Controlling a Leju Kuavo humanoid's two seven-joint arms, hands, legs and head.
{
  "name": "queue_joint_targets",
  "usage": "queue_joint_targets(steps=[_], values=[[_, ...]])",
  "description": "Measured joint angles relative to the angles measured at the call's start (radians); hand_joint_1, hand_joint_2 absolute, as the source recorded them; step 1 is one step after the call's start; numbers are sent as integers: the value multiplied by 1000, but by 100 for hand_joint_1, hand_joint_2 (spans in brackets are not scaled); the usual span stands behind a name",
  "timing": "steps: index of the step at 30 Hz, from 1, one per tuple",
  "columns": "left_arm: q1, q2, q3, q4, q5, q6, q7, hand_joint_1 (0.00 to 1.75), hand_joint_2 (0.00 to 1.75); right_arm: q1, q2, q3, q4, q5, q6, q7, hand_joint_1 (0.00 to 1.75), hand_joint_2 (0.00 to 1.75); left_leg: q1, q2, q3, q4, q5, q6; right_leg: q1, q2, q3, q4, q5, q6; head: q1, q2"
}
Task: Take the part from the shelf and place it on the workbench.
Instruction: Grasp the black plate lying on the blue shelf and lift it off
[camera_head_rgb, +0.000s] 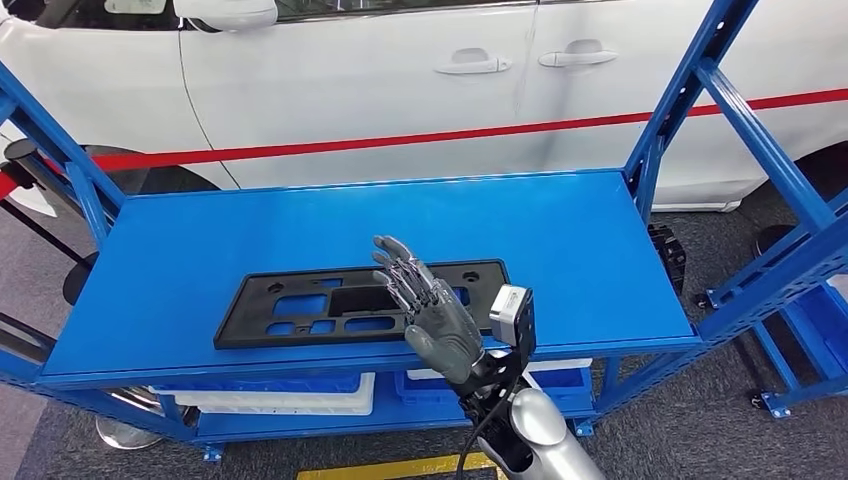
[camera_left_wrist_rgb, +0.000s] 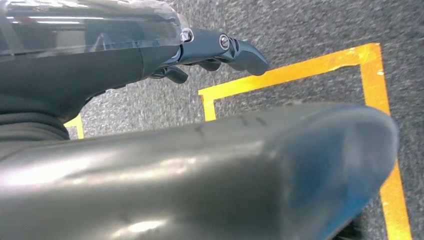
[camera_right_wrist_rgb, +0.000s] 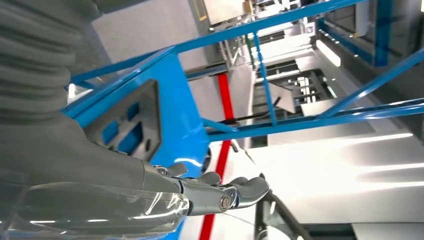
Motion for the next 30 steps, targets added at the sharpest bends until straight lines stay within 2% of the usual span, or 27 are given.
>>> queue_joint_targets(steps=[1, 2, 4, 5, 6, 8, 10, 12, 14, 15, 16, 17, 18, 20, 21, 24, 26, 28, 29, 30], values=[[1, 0, 0, 0, 0, 0, 0, 0, 0, 0, -2, 2, 4, 4, -3, 0, 0, 175, 0, 0, 11, -10, 15, 2, 2, 1, -2, 2, 0, 0, 0, 0], [2, 0, 0, 0, 0, 0, -1, 0, 0, -1, -4, 4, 7, 12, -10, 0, 0, 175, -1, 0, 42, -61, 45, 6, 5, 2, -2, 4, -1, 0, 0, 0], [1, 0, 0, 0, -1, -2, -4, 0, 0, -4, -8, 13, 13, 49, -42, 0, 0, 175, -4, -1, 124, -206, 99, 19, 9, 4, -1, 7, -3, 2, 0, 0], [1, 1, 0, 0, -1, -3, -5, 0, 0, -7, -10, 19, 15, 82, -67, -1, 0, 175, -7, -1, 151, -258, 111, 25, 10, 4, -2, 8, -4, 5, 0, 0], [0, 0, 0, 0, 0, -4, -7, 0, 0, -9, -13, 27, 18, 126, -99, -3, 0, 175, -10, -2, 166, -286, 112, 30, 11, 4, -3, 9, -4, 9, 1, 0], [1, 0, 1, 0, 1, -5, -14, 0, 0, -14, -17, 46, 21, 251, -187, -5, 0, 175, -12, -2, 168, -299, 111, 37, 11, 4, -5, 9, -3, 18, 1, 0], [3, -4, 1, 0, 2, -6, -21, 0, 0, -18, -21, 68, 23, 396, -289, -6, 0, 175, -6, -1, 171, -311, 115, 47, 10, 4, -9, 22, -14, 30, 2, 0], [3, -9, 1, 0, 3, -6, -24, 0, 0, -23, -26, 96, 29, 537, -385, -4, 0, 175, -2, 1, 172, -318, 120, 54, 5, 3, -49, 105, -64, 42, 3, 0], [3, -13, 2, 0, 3, -6, -26, 0, 0, -25, -32, 129, 43, 660, -465, 2, 0, 175, -2, 2, 169, -318, 120, 56, -1, 3, -118, 240, -124, 51, 3, 0], [4, -14, 2, 0, 3, -6, -27, 0, 0, -25, -35, 143, 51, 703, -492, 6, 0, 175, -2, 2, 169, -317, 120, 56, -5, 3, -143, 286, -134, 55, 4, 0], [4, -15, 3, 0, 3, -7, -27, 0, 0, -25, -37, 156, 59, 736, -512, 11, 0, 175, -2, 2, 168, -316, 120, 55, -8, 3, -150, 295, -123, 58, 4, 0], [4, -16, 4, 0, 3, -8, -28, 0, 0, -26, -39, 168, 66, 768, -531, 16, 0, 175, -1, 2, 169, -314, 119, 54, -12, 2, -138, 263, -92, 60, 4, 0], [4, -18, 4, 0, 3, -8, -30, 0, 0, -28, -40, 178, 72, 804, -550, 24, 0, 175, 0, 1, 169, -311, 117, 51, -16, 2, -110, 200, -51, 62, 4, 0], [3, -20, 5, 0, 3, -10, -33, 0, 0, -38, -42, 199, 90, 896, -599, 41, 0, 175, -2, -1, 167, -303, 112, 41, -18, 2, -52, 73, 1, 59, 4, 0], [2, -21, 5, 0, 3, -11, -34, 0, 0, -44, -42, 209, 100, 940, -622, 50, 0, 175, -3, -1, 165, -300, 111, 35, -15, 3, -40, 41, 8, 55, 3, 0], [-1, -23, 6, 0, 2, -12, -35, 0, 0, -58, -45, 234, 136, 1042, -666, 78, 0, 175, -2, 0, 160, -299, 112, 16, -11, 6, -42, 28, 11, 33, 3, 0], [-2, -24, 6, 0, 1, -12, -35, 0, 0, -70, -45, 249, 155, 1078, -674, 89, 0, 175, 1, 0, 146, -268, 87, 7, -13, 6, -41, 22, 16, 18, 3, 0], [-3, -25, 6, 0, 0, -12, -35, 0, 0, -78, -45, 262, 171, 1095, -676, 95, 0, 175, 2, 0, 100, -163, 27, 3, -11, 4, -43, 19, 19, 9, 3, 0], [-2, -25, 6, 0, 0, -12, -34, 0, 0, -81, -46, 268, 180, 1107, -674, 100, 0, 175, 2, 0, 67, -92, -4, 2, -9, 3, -44, 20, 20, 6, 3, 0], [-2, -25, 7, 0, 1, -12, -34, 0, 0, -84, -47, 275, 190, 1123, -669, 107, 0, 175, 2, 0, 42, -37, -22, 2, -6, 3, -46, 21, 20, 5, 3, 0]])
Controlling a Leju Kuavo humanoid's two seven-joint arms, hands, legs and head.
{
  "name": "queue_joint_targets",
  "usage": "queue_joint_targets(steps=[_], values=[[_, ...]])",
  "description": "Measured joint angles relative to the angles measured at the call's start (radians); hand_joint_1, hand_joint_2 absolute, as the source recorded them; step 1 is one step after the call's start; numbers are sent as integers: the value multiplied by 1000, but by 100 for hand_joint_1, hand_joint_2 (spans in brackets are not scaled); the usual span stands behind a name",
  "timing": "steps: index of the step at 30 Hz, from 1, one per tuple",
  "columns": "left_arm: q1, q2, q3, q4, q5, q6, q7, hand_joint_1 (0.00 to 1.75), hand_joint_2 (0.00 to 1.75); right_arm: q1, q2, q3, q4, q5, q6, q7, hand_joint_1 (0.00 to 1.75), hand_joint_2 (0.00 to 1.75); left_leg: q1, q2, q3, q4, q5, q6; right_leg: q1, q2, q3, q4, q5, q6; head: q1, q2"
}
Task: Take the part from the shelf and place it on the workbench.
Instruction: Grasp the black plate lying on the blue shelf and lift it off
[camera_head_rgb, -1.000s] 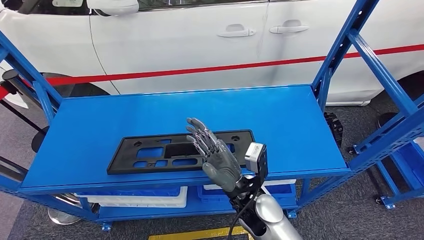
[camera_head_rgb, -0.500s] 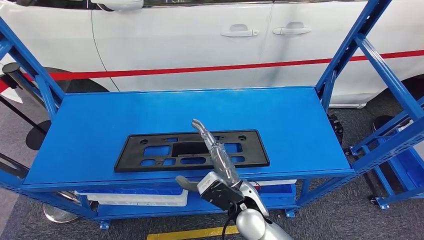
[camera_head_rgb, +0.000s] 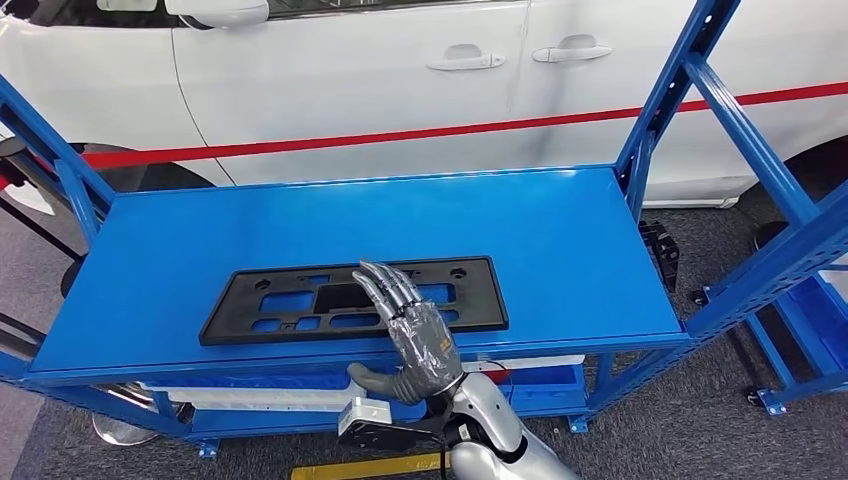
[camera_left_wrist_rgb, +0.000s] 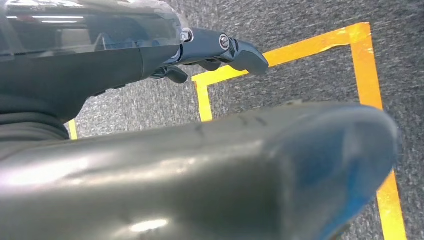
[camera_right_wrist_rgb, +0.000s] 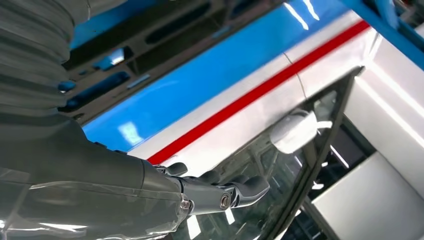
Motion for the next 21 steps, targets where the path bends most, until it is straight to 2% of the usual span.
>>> queue_joint_targets(steps=[1, 2, 4, 5, 6, 7, 9, 11, 13, 15, 16, 17, 18, 19, 21], values=[[1, 0, 1, 0, 1, 0, 0, 0, 0, -4, -2, 8, 9, 19, 7, 9, 0, 175, 0, 0, -11, 24, 0, 1, 3, 1, -1, 1, 0, -1, 0, 0], [2, 0, 1, 0, 2, 0, -1, 0, 0, -9, -5, 16, 18, 41, 18, 19, 0, 175, -1, 0, -5, 13, 17, 5, 6, 2, -1, 2, 0, -2, 0, 0], [2, 0, 2, 0, 3, -1, -4, 0, 0, -27, -10, 31, 29, 70, 47, 34, 0, 175, -4, 0, 56, -114, 83, 17, 9, 4, 0, 4, -1, -1, 0, 0], [2, 0, 2, 0, 4, -2, -6, 0, 0, -41, -14, 39, 35, 78, 64, 39, 0, 175, -7, 0, 88, -182, 107, 23, 11, 5, -1, 7, -1, 1, 0, 0], [1, 0, 2, 0, 4, -3, -9, 0, 0, -56, -20, 47, 42, 81, 81, 42, 0, 175, -10, 0, 109, -227, 120, 28, 12, 5, -3, 8, -1, 4, 0, 0], [1, 0, 3, 0, 3, -4, -11, 0, 0, -71, -27, 54, 50, 80, 96, 43, 0, 175, -13, -1, 118, -249, 122, 32, 13, 5, -5, 8, 0, 8, 0, 0], [2, -1, 3, 0, 2, -7, -16, 0, 0, -101, -43, 67, 69, 71, 117, 43, 0, 175, -15, -2, 119, -256, 126, 39, 13, 5, -7, 6, 3, 19, 0, 0], [4, -3, 3, 0, 1, -9, -18, 0, 0, -128, -59, 76, 87, 59, 128, 39, 0, 175, -11, -1, 123, -267, 134, 49, 11, 4, -12, 22, -11, 30, 2, 0], [3, -5, 3, 0, 1, -10, -18, 0, 0, -150, -72, 82, 102, 51, 133, 36, 0, 175, -8, 0, 124, -274, 140, 57, 7, 4, -52, 110, -64, 40, 5, 0], [2, -5, 3, 0, 0, -11, -18, 0, 0, -166, -83, 92, 121, 46, 141, 36, 0, 175, -8, 0, 122, -274, 141, 59, 2, 4, -116, 242, -119, 49, 6, 0], [4, -5, 4, 0, -1, -11, -18, 0, 0, -174, -87, 99, 133, 44, 145, 39, 0, 175, -8, 0, 122, -273, 141, 59, 0, 4, -136, 279, -125, 52, 6, 0], [5, -6, 4, 0, -1, -11, -18, 0, 0, -186, -89, 106, 147, 42, 149, 45, 0, 175, -8, 0, 122, -272, 141, 59, -2, 3, -139, 280, -111, 53, 6, 0], [6, -6, 4, 0, -1, -12, -18, 0, 0, -201, -91, 115, 163, 43, 151, 53, 0, 175, -8, 0, 122, -271, 140, 58, -4, 3, -119, 238, -79, 54, 6, 0], [6, -7, 4, 0, -1, -12, -18, 0, 0, -219, -91, 122, 178, 46, 151, 63, 0, 175, -8, 0, 123, -269, 139, 56, -6, 2, -86, 168, -41, 53, 6, 0], [7, -8, 4, 0, 1, -13, -19, 0, 0, -253, -88, 136, 205, 58, 153, 88, 0, 175, -12, -1, 120, -263, 135, 47, -5, 0, -26, 44, 5, 47, 6, 0]])
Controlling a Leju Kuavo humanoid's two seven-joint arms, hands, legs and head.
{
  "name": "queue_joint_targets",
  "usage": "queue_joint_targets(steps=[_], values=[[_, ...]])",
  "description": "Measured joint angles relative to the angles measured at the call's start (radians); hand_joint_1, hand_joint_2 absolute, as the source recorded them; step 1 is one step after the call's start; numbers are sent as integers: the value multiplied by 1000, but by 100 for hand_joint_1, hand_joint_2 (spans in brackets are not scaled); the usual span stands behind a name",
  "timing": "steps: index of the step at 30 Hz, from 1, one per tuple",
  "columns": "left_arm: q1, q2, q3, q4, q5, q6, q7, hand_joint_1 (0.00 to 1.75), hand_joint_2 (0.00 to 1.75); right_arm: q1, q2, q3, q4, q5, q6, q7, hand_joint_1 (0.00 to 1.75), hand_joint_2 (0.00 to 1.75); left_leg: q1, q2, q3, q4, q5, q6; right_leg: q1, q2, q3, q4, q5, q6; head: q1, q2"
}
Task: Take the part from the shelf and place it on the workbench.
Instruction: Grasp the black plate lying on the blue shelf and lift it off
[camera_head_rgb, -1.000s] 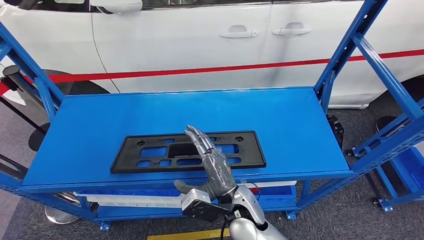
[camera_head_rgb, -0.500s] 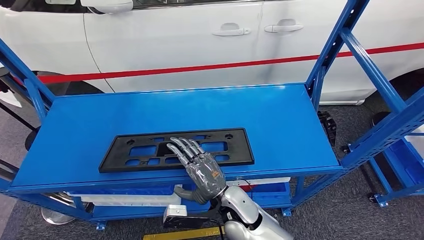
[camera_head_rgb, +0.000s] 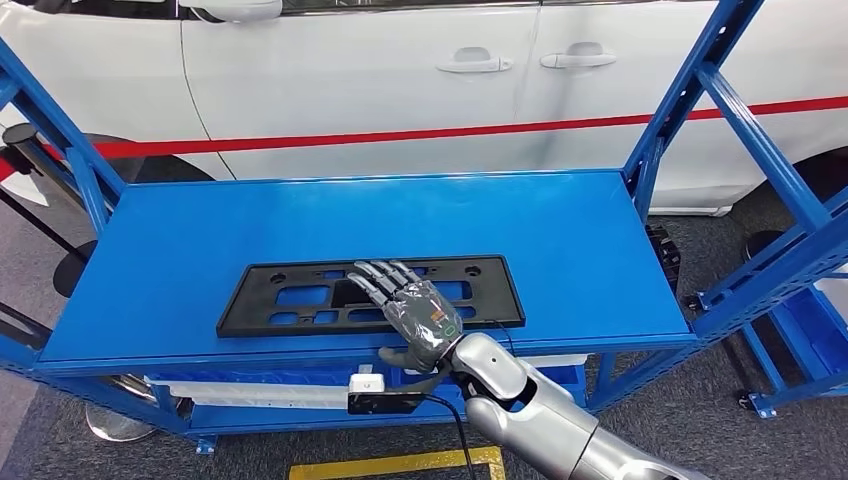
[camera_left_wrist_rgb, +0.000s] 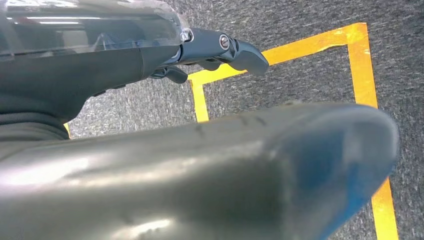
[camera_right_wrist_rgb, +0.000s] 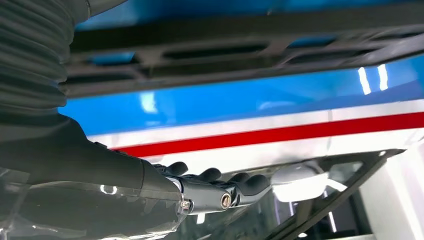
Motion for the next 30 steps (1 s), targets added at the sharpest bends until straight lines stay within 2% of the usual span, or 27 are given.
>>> queue_joint_targets(steps=[1, 4, 6, 7, 9, 10, 11, 12, 14, 16, 19, 21, 22, 24, 25, 26, 27, 28, 30], values=[[1, 0, 1, 0, 1, 0, -1, 0, 0, -13, 4, 7, 13, 8, 3, 15, 0, 175, -2, 0, -2, 2, -1, -5, 2, 0, 12, -28, 5, -5, 0, 0], [4, 0, 4, 0, 2, -1, -3, 0, 0, -36, 25, 26, 47, 42, 17, 62, 0, 175, -1, 0, -5, 1, -1, -22, 4, 2, 11, -38, 6, -23, -1, 0], [5, 0, 5, 0, 3, -1, -5, 0, 0, -49, 42, 36, 64, 65, 26, 93, 0, 175, 1, 0, -21, 37, -28, -33, 1, 1, 12, -45, 11, -36, -2, 0], [5, 0, 5, 0, 3, -1, -5, 0, 0, -57, 50, 41, 72, 75, 30, 107, 0, 175, 3, 0, -43, 84, -56, -37, 0, 0, 12, -47, 12, -41, -2, 0], [6, 0, 7, 0, 3, -3, -6, 0, 0, -69, 66, 48, 92, 92, 38, 130, 0, 175, 3, 0, -107, 223, -119, -43, 2, -1, 11, -47, 12, -45, -2, 0], [6, 0, 7, 0, 2, -4, -6, 0, 0, -74, 74, 51, 105, 98, 43, 138, 0, 175, 4, 0, -134, 277, -135, -44, 3, -1, 11, -46, 12, -46, -2, 0], [7, 0, 8, 0, 2, -4, -6, 0, 0, -79, 82, 54, 118, 101, 48, 144, 0, 175, 3, 0, -144, 296, -131, -45, 4, -1, 11, -46, 11, -47, -2, 0], [7, 0, 10, 0, 2, -5, -7, 0, 0, -86, 90, 56, 131, 103, 53, 148, 0, 175, 3, 0, -135, 274, -108, -43, 5, 0, 12, -45, 11, -47, -2, 0], [6, 0, 12, 0, 2, -5, -8, 0, 0, -102, 109, 58, 155, 103, 67, 154, 0, 175, 3, 0, -74, 139, -36, -37, 5, 3, 14, -42, 8, -44, -2, 0], [3, 0, 14, 0, 2, -5, -10, 0, 0, -122, 129, 59, 180, 102, 84, 161, 0, 175, 0, -1, -24, 29, 1, -28, 8, 5, 10, -37, 6, -37, -2, 0], [3, 1, 18, 0, 2, -5, -11, 0, 0, -144, 148, 59, 218, 98, 105, 165, 0, 175, -2, -3, -17, 6, 4, -13, 10, 5, 6, -37, 7, -23, -1, 0], [4, 1, 20, 0, 3, -5, -11, 0, 0, -155, 155, 59, 239, 95, 114, 166, 0, 175, 2, -3, -14, -1, 10, -1, 9, 4, -3, -13, -13, -13, 0, 0], [3, 1, 20, 0, 3, -5, -11, 0, 0, -160, 157, 59, 248, 95, 118, 167, 0, 175, 5, -2, -14, -4, 12, 5, 8, 3, -21, 27, -39, -9, 1, 0], [3, 1, 21, 0, 4, -5, -11, 0, 0, -167, 160, 59, 269, 95, 126, 172, 0, 175, 4, -2, -14, -4, 13, 10, 6, 3, -82, 160, -105, -2, 2, 0], [3, 1, 22, 0, 5, -5, -11, 0, 0, -168, 161, 59, 279, 97, 130, 177, 0, 175, 3, -3, -15, -4, 13, 10, 5, 3, -111, 219, -125, 0, 2, 0], [4, 1, 22, 0, 6, -5, -11, 0, 0, -168, 162, 60, 289, 100, 133, 184, 0, 175, 3, -3, -15, -3, 12, 10, 4, 3, -126, 249, -127, 1, 2, 0], [5, 1, 23, 0, 8, -5, -11, 0, 0, -169, 164, 60, 298, 105, 138, 193, 0, 175, 3, -4, -14, -3, 12, 10, 3, 3, -123, 240, -109, 1, 2, 0], [5, 1, 23, 0, 9, -4, -11, 0, 0, -172, 167, 60, 307, 110, 142, 200, 0, 175, 3, -4, -13, -2, 11, 8, 2, 3, -100, 188, -75, -2, 2, 0], [4, 1, 23, 0, 10, -4, -11, 0, 0, -183, 177, 60, 325, 121, 153, 213, 0, 175, 1, -5, -13, 2, 8, 3, 5, 2, -32, 45, -10, -10, 2, 0]])
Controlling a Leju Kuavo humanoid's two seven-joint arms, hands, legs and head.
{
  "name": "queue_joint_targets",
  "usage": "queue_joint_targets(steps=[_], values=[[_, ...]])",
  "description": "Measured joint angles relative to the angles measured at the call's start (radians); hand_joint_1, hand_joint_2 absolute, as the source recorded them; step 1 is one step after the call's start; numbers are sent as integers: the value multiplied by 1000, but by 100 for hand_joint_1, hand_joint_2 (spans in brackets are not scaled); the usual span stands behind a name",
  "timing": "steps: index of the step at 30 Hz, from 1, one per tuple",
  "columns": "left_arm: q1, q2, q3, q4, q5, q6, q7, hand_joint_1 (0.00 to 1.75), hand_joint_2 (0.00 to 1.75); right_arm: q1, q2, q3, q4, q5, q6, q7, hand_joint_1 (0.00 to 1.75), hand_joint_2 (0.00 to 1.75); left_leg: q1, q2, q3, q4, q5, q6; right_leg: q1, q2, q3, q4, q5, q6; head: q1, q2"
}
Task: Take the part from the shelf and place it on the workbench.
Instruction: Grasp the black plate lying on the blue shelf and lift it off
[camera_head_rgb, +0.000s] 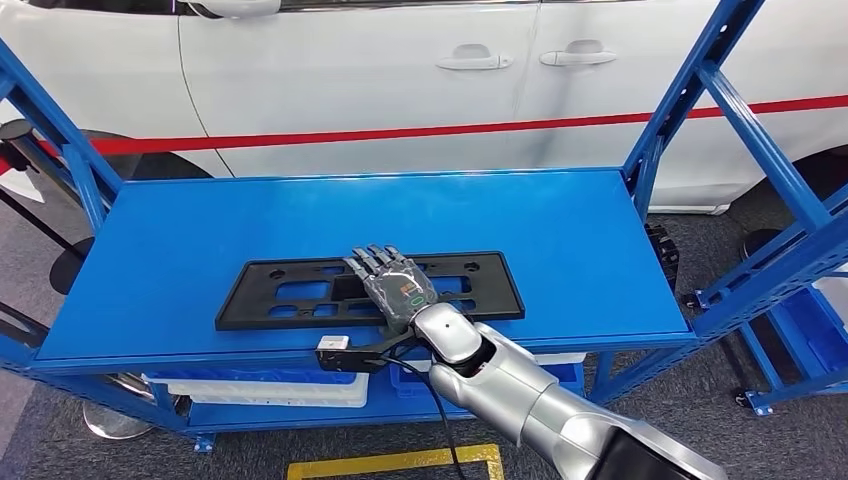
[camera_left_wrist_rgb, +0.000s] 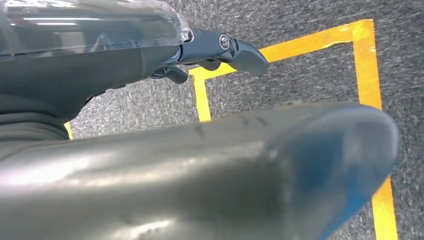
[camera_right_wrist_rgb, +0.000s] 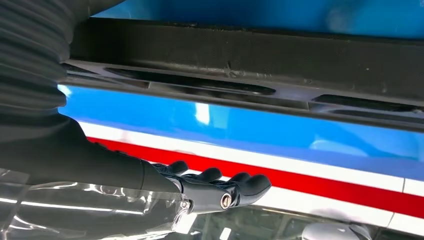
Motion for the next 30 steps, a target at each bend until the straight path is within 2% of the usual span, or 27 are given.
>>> queue_joint_targets(steps=[1, 2, 4, 6, 8, 10, 11, 12, 13, 14, 15, 16, 17, 20, 22, 23, 25, 26, 27, 28, 30], values=[[-1, 0, 0, 0, 1, 0, 0, 0, 0, -6, 5, 0, 10, 6, 7, 6, 0, 175, -1, 0, -1, 1, -1, -4, 2, 0, 24, -51, 17, -4, 0, 0], [-1, 0, 0, 0, 1, 1, -1, 0, 0, -11, 9, 1, 19, 11, 14, 12, 0, 175, -3, 0, -3, 2, -2, -8, 5, 0, 34, -76, 21, -7, 0, 0], [-2, 0, 1, 0, 2, 2, -3, 0, 0, -19, 15, 1, 41, 22, 27, 25, 0, 175, -4, 1, -3, 0, -1, -18, 6, 1, 34, -82, 20, -14, -1, 0], [-3, 1, 2, 0, 3, 3, -6, 0, 0, -29, 22, 2, 61, 31, 43, 39, 0, 175, -2, 1, -9, 18, -17, -29, 1, 0, 38, -89, 23, -24, -1, 0], [-5, 1, 4, 0, 4, 3, -8, 0, 0, -39, 29, 2, 81, 37, 58, 50, 0, 175, 1, 1, -48, 109, -70, -38, -3, -2, 41, -94, 26, -33, -3, 0], [-6, 2, 5, 0, 5, 3, -11, 0, 0, -43, 32, 3, 98, 41, 70, 61, 0, 175, 2, 1, -111, 245, -128, -45, -2, -3, 42, -93, 25, -35, -3, 0], [-6, 2, 5, 0, 5, 3, -13, 0, 0, -46, 33, 3, 107, 43, 75, 67, 0, 175, 3, 1, -130, 285, -136, -47, -2, -3, 42, -93, 25, -36, -3, 0], [-6, 2, 6, 0, 5, 3, -14, 0, 0, -50, 33, 3, 114, 46, 79, 73, 0, 175, 4, 1, -131, 287, -124, -48, -2, -3, 44, -92, 25, -35, -3, 0], [-7, 4, 6, 0, 5, 3, -14, 0, 0, -54, 34, 3, 122, 48, 83, 78, 0, 175, 5, 1, -111, 245, -94, -48, -3, -2, 46, -92, 24, -34, -3, 0], [-8, 5, 6, 0, 4, 3, -15, 0, 0, -58, 34, 3, 129, 50, 87, 84, 0, 175, 7, 1, -75, 173, -56, -48, -3, -2, 48, -90, 23, -32, -3, 0], [-10, 6, 6, 0, 3, 3, -15, 0, 0, -63, 34, 3, 136, 51, 91, 89, 0, 175, 7, 1, -38, 100, -30, -46, -2, -1, 49, -88, 21, -29, -3, 0], [-13, 7, 6, 0, 2, 3, -14, 0, 0, -69, 34, 3, 143, 53, 96, 95, 0, 175, 6, 1, -10, 44, -12, -41, 0, 0, 48, -86, 20, -25, -3, 0], [-15, 8, 6, 0, 2, 3, -14, 0, 0, -73, 34, 3, 150, 54, 102, 101, 0, 175, 4, 0, 5, 13, -7, -36, 2, 1, 48, -85, 19, -20, -2, 0], [-17, 9, 6, 0, 2, 3, -13, 0, 0, -83, 34, 3, 170, 60, 111, 119, 0, 175, 2, 0, 9, 1, -3, -15, 2, 2, 49, -87, 21, -3, -2, 0], [-18, 9, 6, 0, 2, 3, -12, 0, 0, -87, 34, 3, 180, 64, 113, 125, 0, 175, 4, 2, 10, -5, 4, -1, -1, 1, 34, -49, -7, 7, -2, 0], [-19, 10, 6, 0, 2, 3, -12, 0, 0, -88, 34, 3, 185, 65, 113, 127, 0, 175, 5, 3, 8, -7, 7, 4, -2, 1, 13, -3, -37, 11, -1, 0], [-19, 10, 7, 0, 3, 4, -12, 0, 0, -88, 34, 3, 195, 68, 115, 133, 0, 175, 4, 5, 3, -7, 10, 9, -3, 1, -50, 132, -104, 16, -1, 0], [-18, 10, 7, 0, 3, 4, -12, 0, 0, -88, 34, 3, 200, 71, 116, 137, 0, 175, 3, 5, 1, -7, 10, 10, -3, 1, -74, 183, -122, 17, -1, 0], [-17, 10, 7, 0, 3, 5, -12, 0, 0, -89, 34, 3, 205, 74, 117, 144, 0, 175, 2, 6, -1, -6, 11, 10, -3, 1, -82, 205, -122, 17, -1, 0], [-17, 10, 8, 0, 3, 5, -13, 0, 0, -89, 34, 3, 209, 78, 119, 152, 0, 175, 1, 6, -1, -6, 12, 10, -3, 0, -69, 183, -103, 15, -1, 0], [-17, 10, 9, 0, 3, 6, -14, 0, 0, -92, 35, 3, 217, 89, 124, 168, 0, 175, 0, 5, 1, -6, 13, 8, -2, 0, 8, 46, -39, 4, -1, 0]])
